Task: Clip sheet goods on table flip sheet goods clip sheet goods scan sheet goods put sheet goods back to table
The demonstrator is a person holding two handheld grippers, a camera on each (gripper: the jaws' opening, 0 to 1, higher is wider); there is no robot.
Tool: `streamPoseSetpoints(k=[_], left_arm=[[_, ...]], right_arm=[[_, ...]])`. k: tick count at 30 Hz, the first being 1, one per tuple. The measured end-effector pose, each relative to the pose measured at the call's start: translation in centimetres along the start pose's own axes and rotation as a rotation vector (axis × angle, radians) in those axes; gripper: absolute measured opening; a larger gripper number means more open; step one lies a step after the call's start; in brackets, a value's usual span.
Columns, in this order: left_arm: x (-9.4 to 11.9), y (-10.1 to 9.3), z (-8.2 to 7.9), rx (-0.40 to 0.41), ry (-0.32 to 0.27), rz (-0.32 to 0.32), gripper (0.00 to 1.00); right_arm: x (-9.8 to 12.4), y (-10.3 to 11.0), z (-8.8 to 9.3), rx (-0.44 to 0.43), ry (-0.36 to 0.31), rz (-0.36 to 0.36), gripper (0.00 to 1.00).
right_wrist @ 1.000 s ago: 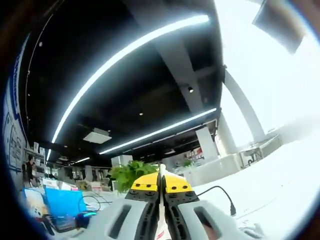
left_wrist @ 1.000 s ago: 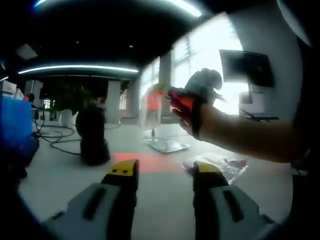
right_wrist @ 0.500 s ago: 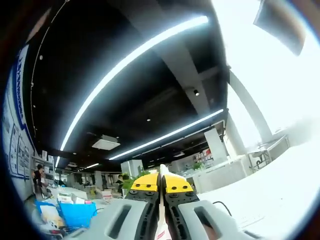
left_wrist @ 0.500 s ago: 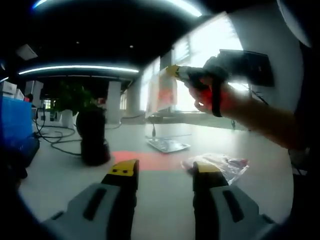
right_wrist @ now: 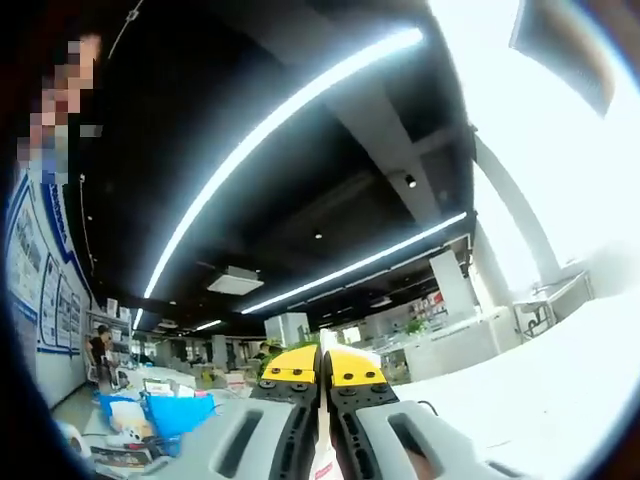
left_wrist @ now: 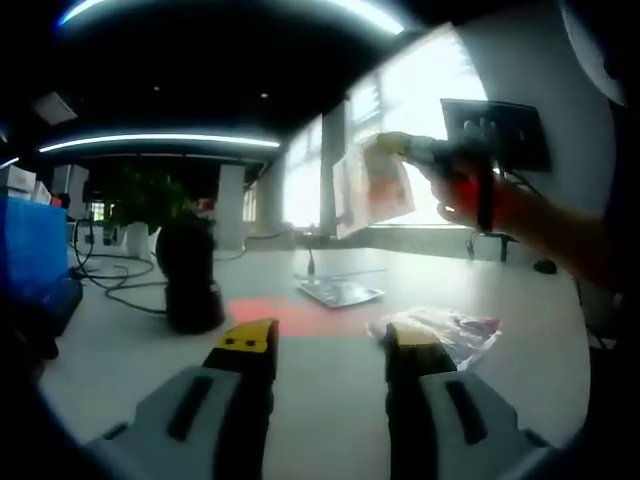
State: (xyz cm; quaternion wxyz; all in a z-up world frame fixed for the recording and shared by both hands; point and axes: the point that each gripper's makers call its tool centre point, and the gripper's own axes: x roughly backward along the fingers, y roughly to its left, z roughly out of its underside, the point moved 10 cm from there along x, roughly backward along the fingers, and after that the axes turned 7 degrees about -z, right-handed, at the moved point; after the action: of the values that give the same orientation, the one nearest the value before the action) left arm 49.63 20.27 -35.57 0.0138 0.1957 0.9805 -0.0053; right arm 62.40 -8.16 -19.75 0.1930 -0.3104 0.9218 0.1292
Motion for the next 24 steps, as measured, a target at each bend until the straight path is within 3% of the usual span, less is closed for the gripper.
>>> streamPoseSetpoints(k=[14, 19, 21, 24], left_arm=[[0.1, -0.2, -0.1, -0.010, -0.009, 0.009, 0.35], [0.0, -0.1, 0.0, -0.016, -0.002, 0.008, 0.35], [0.0, -0.1, 0.0, -0.019, 0.001, 0.007, 0.35], [0.0, 0.1, 0.0, -0.019, 0.003, 0.008, 0.35]], right_arm=[[3.3, -0.5, 1.0, 0.083, 0.129, -0.089, 0.00], [3.7, -0.1, 1.2, 0.118, 0.160, -0.137, 0.00], [3.7, 0.1, 1.3, 0.077, 0.162, -0.162, 0.00], [3.7, 0.5, 1.6, 0.098, 0.172, -0.186, 0.00]])
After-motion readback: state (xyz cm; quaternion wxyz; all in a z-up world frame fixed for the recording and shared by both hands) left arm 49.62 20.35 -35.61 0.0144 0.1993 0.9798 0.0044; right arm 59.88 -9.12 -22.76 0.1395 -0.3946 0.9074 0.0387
